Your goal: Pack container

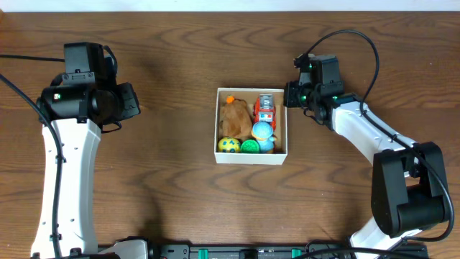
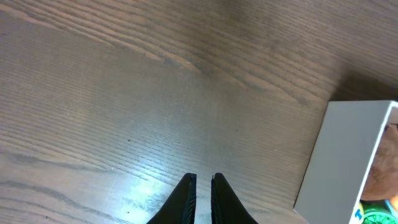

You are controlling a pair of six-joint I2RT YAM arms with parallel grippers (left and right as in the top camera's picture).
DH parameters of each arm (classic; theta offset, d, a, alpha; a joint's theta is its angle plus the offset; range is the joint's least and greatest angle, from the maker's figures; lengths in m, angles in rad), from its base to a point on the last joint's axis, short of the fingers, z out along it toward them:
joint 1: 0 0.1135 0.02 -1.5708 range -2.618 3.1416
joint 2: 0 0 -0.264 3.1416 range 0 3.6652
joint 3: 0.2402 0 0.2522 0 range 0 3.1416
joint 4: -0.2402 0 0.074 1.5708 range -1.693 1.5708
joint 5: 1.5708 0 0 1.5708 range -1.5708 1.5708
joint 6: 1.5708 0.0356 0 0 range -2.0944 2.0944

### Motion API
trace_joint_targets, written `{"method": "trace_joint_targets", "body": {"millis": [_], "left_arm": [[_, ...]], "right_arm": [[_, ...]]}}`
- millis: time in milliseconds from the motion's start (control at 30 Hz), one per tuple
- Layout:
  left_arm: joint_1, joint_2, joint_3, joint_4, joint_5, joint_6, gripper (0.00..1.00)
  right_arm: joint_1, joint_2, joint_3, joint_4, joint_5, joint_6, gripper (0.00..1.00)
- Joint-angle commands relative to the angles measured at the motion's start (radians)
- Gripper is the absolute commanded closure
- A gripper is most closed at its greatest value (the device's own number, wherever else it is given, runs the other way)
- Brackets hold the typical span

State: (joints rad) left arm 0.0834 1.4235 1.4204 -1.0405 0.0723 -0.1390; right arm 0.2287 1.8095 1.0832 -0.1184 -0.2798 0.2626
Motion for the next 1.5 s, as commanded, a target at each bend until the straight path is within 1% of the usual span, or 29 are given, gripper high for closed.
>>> {"method": "trace_joint_targets", "body": {"millis": [0, 33, 100, 133, 267, 367, 400, 467, 500, 567, 600, 667, 700, 733, 767, 833, 933, 1067, 1233, 1467], "left_arm": [[0.003, 0.002, -0.001, -0.002, 0.003, -0.009, 0.89], [0.003, 0.002, -0.001, -0.002, 0.003, -0.009, 0.89], [0.003, 0.002, -0.001, -0.002, 0.003, -0.008, 0.89], [0.003, 0.002, -0.001, -0.002, 0.003, -0.008, 0.89], [0.003, 0.002, -0.001, 0.001, 0.003, -0.008, 0.88], [0.003, 0.002, -0.001, 0.002, 0.003, -0.008, 0.83], [0.003, 0.002, -0.001, 0.005, 0.003, -0.001, 0.76], [0.003, 0.002, -0.001, 0.019, 0.003, 0.027, 0.70], [0.003, 0.002, -0.001, 0.030, 0.003, 0.038, 0.66], [0.003, 0.002, -0.001, 0.063, 0.003, 0.058, 0.55], [0.003, 0.002, -0.001, 0.079, 0.003, 0.060, 0.48], [0.003, 0.002, -0.001, 0.116, 0.003, 0.060, 0.38], [0.003, 0.002, -0.001, 0.132, 0.003, 0.060, 0.30], [0.003, 0.002, -0.001, 0.148, 0.003, 0.060, 0.08], [0.003, 0.002, -0.001, 0.164, 0.003, 0.060, 0.02], [0.003, 0.002, -0.001, 0.188, 0.003, 0.060, 0.02], [0.003, 0.002, -0.001, 0.186, 0.003, 0.060, 0.02], [0.004, 0.000, -0.001, 0.194, 0.003, 0.060, 0.02], [0.003, -0.044, -0.001, 0.155, 0.003, 0.074, 0.02], [-0.002, -0.248, -0.037, 0.137, 0.002, 0.087, 0.02]], "right_arm": [[0.008, 0.004, 0.002, 0.004, -0.094, -0.016, 0.94], [0.006, 0.004, 0.002, 0.005, -0.092, -0.016, 0.94], [0.000, 0.003, 0.002, 0.008, -0.086, -0.016, 0.89], [-0.006, 0.002, 0.002, 0.010, -0.080, -0.016, 0.85], [-0.042, -0.007, 0.002, 0.002, -0.033, -0.004, 0.78], [-0.096, -0.044, 0.004, -0.018, 0.021, 0.004, 0.76], [-0.122, -0.065, 0.006, -0.026, 0.033, 0.003, 0.73], [-0.177, -0.113, 0.016, -0.049, 0.060, 0.001, 0.70], [-0.204, -0.137, 0.020, -0.059, 0.072, -0.001, 0.67], [-0.262, -0.193, 0.028, -0.085, 0.075, -0.049, 0.55], [-0.287, -0.220, 0.031, -0.104, 0.082, -0.079, 0.48], [-0.324, -0.265, 0.032, -0.144, 0.136, -0.125, 0.31], [-0.336, -0.283, 0.032, -0.166, 0.165, -0.151, 0.23], [-0.347, -0.301, 0.032, -0.192, 0.198, -0.179, 0.12], [-0.355, -0.317, 0.032, -0.220, 0.221, -0.212, 0.01], [-0.362, -0.340, 0.032, -0.261, 0.225, -0.267, 0.01], [-0.363, -0.363, 0.032, -0.260, 0.226, -0.283, 0.01], [-0.362, -0.411, 0.032, -0.289, 0.163, -0.340, 0.01], [-0.359, -0.517, 0.032, -0.346, 0.216, -0.338, 0.01], [-0.359, -0.734, 0.031, -0.479, 0.277, -0.262, 0.01]]}}
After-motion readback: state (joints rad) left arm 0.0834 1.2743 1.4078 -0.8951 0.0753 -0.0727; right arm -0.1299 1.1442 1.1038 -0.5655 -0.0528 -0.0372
